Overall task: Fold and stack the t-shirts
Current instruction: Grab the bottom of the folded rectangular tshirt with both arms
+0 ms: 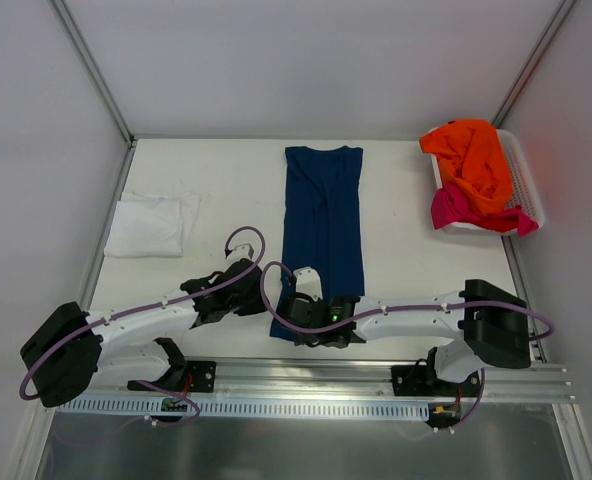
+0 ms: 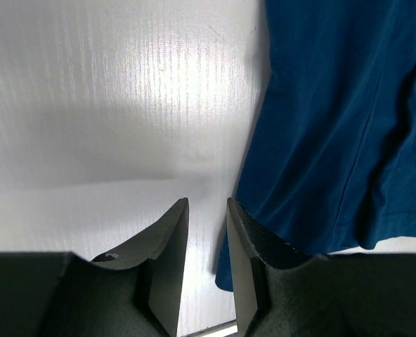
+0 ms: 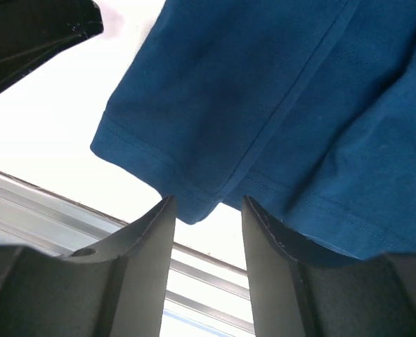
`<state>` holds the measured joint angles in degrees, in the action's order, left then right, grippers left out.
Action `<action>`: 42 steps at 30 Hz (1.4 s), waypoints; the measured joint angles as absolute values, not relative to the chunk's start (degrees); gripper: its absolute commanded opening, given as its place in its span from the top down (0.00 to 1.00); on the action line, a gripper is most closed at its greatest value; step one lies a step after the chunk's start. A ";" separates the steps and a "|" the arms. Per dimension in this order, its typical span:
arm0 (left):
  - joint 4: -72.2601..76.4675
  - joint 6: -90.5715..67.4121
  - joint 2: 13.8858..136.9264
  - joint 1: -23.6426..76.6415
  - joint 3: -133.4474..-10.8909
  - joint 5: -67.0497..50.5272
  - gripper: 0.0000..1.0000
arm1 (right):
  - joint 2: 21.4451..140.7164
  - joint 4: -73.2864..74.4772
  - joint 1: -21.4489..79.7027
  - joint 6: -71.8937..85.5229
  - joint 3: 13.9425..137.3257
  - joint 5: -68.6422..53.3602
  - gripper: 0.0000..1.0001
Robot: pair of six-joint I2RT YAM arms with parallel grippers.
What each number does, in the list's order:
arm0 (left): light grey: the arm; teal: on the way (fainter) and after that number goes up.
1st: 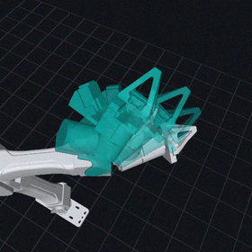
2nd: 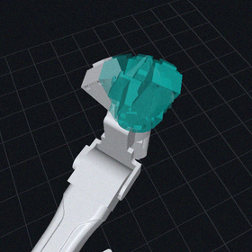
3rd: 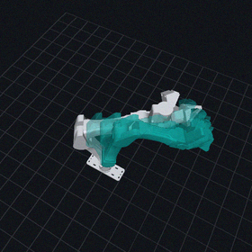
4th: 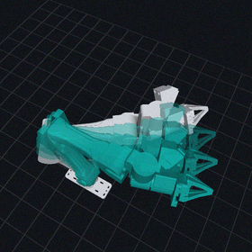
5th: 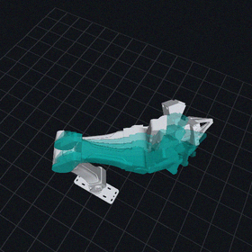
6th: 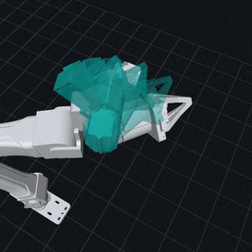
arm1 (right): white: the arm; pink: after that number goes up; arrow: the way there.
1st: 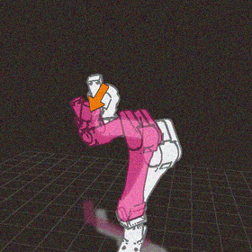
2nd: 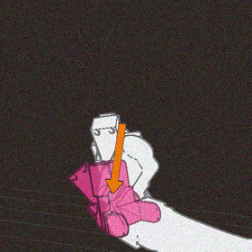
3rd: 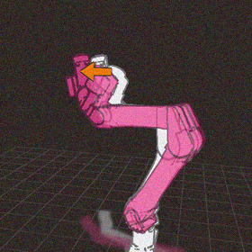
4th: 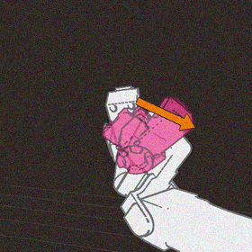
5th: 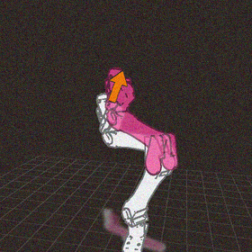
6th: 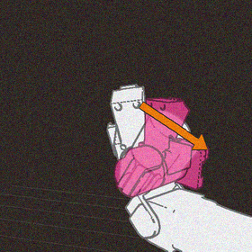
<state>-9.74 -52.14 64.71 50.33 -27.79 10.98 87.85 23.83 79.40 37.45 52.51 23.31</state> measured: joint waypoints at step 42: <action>-9.74 -52.66 64.42 50.33 -26.72 10.98 0.71 | 88.77 31.64 81.45 40.40 55.24 26.83 0.99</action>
